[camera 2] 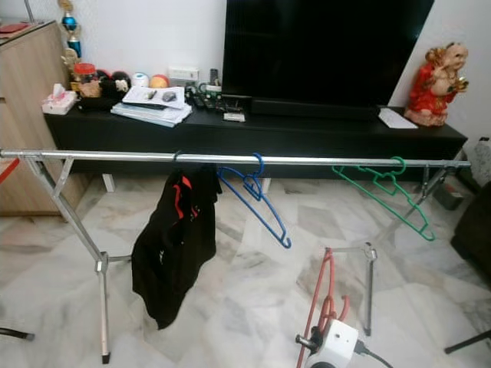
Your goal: Hang hanger
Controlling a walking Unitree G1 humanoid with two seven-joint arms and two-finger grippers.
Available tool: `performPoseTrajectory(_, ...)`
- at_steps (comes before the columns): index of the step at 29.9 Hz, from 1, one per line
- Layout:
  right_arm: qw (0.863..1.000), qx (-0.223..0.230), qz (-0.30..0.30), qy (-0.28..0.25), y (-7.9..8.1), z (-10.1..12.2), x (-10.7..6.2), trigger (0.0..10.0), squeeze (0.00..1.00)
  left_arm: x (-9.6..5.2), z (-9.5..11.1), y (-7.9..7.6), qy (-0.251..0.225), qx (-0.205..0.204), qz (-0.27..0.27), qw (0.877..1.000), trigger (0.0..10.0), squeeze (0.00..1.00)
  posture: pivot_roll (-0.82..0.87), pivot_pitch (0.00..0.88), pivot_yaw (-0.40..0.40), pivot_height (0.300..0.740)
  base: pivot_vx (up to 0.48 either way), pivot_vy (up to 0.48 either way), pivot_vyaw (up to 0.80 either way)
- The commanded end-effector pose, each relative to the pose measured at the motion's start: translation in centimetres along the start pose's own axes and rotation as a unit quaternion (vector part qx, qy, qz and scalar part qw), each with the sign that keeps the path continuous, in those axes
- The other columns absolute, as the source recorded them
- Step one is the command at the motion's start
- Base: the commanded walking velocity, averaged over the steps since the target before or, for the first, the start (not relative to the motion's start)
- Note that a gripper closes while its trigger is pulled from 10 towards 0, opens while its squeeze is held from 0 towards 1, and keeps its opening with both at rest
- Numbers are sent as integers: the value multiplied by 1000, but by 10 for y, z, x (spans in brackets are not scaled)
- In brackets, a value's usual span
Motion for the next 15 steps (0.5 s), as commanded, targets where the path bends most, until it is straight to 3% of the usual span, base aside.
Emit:
performPoseTrajectory(1,1000,-1,-7,0,-8,2,1,10000,0,-1,-10,-3,11,-1,-3,1000,10000,0,57,0,-68,740,0,0,0)
performPoseTrajectory(7,1000,-18,6,-3,-5,4,2,10000,0,-1,-11,-3,13,12,0,1000,10000,0,58,0,-74,740,0,0,0)
performPoseTrajectory(9,1000,-28,13,-7,-4,5,2,10000,0,-1,-12,-4,14,12,-1,1000,10000,0,58,0,-76,740,0,-270,0)
performPoseTrajectory(13,999,-38,25,-10,-1,7,2,10000,0,0,-13,-11,15,12,-4,1000,10000,0,55,0,-82,740,0,-327,800)
performPoseTrajectory(15,999,-34,27,-5,-1,6,3,10000,0,1,-13,-16,15,12,-7,1000,10000,0,56,0,-84,740,0,-401,0)
Point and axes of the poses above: a point about 5 cm out from each wrist's last joint towards the gripper, its own x axis pointing out of the wrist towards the gripper, its own z axis along the axis of the wrist's last joint, y = z × x, the point moved 5 cm from there along x, pointing out of the wrist towards the gripper, and after that the axes turned 12 degrees about -x, right-handed, at the moved point
